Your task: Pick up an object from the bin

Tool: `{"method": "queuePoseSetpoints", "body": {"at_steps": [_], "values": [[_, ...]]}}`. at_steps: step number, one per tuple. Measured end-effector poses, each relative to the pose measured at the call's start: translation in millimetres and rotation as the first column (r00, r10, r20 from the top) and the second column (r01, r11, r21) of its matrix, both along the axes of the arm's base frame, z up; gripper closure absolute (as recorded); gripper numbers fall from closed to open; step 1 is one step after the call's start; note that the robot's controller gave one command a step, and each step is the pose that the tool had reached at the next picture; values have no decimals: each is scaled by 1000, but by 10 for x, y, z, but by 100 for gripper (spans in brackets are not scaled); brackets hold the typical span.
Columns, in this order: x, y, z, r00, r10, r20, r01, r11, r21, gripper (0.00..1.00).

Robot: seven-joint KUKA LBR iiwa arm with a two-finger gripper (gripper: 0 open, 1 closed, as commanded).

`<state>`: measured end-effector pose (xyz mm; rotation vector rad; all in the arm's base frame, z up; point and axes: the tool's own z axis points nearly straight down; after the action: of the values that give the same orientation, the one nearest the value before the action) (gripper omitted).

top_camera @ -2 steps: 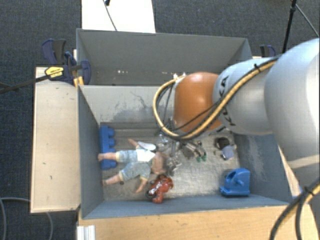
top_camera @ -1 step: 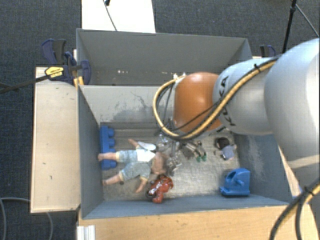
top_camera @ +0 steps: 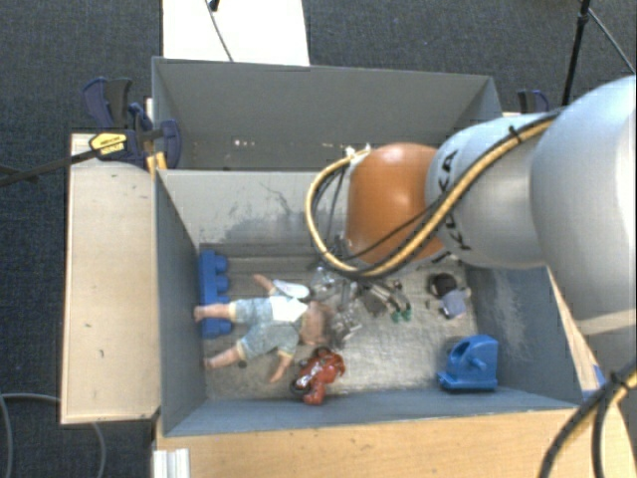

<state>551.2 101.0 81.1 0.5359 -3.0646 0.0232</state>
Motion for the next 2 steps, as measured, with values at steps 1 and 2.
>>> {"method": "queuePoseSetpoints", "body": {"at_steps": [1,2], "values": [[3,32,163,1000,-3,20,2,1000,14,100],[6,41,362,1000,-2,24,1,1000,18,100]]}}
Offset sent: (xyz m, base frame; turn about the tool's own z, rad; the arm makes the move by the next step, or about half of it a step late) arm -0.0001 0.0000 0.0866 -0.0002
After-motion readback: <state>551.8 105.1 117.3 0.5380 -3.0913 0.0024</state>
